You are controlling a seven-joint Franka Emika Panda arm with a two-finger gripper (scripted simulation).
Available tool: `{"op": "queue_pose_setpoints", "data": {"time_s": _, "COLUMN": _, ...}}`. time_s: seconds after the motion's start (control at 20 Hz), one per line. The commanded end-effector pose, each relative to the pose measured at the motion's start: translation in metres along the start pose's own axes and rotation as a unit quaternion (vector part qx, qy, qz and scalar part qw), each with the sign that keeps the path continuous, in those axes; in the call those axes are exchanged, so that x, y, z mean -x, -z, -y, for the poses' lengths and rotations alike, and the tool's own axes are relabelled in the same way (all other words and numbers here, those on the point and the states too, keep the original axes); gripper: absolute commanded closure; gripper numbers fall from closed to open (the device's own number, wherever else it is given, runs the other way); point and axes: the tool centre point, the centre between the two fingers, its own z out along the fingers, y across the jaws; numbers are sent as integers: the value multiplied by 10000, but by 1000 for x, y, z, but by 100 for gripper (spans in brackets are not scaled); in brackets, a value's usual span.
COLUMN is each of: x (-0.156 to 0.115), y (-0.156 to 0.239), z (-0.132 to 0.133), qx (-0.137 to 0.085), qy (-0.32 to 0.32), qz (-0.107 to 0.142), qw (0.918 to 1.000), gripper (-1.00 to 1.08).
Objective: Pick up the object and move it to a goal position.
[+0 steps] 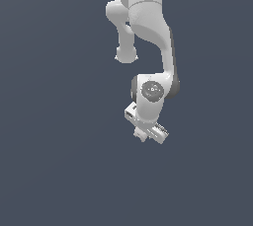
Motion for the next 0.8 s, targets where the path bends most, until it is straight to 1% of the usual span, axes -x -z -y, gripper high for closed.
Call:
{"op": "queue_pose_setpoints", "data": {"time_s": 0.0, "x": 0, "y": 0, "z": 0, "qx": -3, "qy": -1, "qz": -3, "qw": 10000, "gripper": 108}}
{"op": "queue_pose_setpoints", "data": {"time_s": 0.5, "x": -1, "y": 2, "z": 0, "qx": -4, "qy": 0, "qz": -6, "qw": 10000, "gripper": 108}}
{"op": "queue_pose_setpoints", "data": {"time_s": 0.75, "x": -5, "y": 20, "z": 2, "qx": -14, "qy": 10, "qz": -55, "qw": 10000, "gripper": 108}}
